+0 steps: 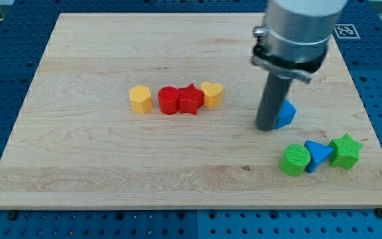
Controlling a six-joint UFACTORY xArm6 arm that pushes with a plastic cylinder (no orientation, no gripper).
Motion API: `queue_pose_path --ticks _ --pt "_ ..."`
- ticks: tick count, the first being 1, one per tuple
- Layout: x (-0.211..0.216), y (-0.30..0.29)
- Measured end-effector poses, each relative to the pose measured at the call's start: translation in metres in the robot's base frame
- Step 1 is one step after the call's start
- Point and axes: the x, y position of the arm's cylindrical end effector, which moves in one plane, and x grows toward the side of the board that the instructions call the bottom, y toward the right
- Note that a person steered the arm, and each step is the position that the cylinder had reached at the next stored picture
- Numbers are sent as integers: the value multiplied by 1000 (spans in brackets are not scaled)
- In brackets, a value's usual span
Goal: Move the blue cube to the top of the yellow heart
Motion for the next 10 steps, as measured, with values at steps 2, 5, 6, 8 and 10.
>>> queue_pose_path --ticks 2,5,6,8,10 --pt "-21 29" --pt "-48 77" --pt "-95 43" --pt "-104 36" --pt "-86 19"
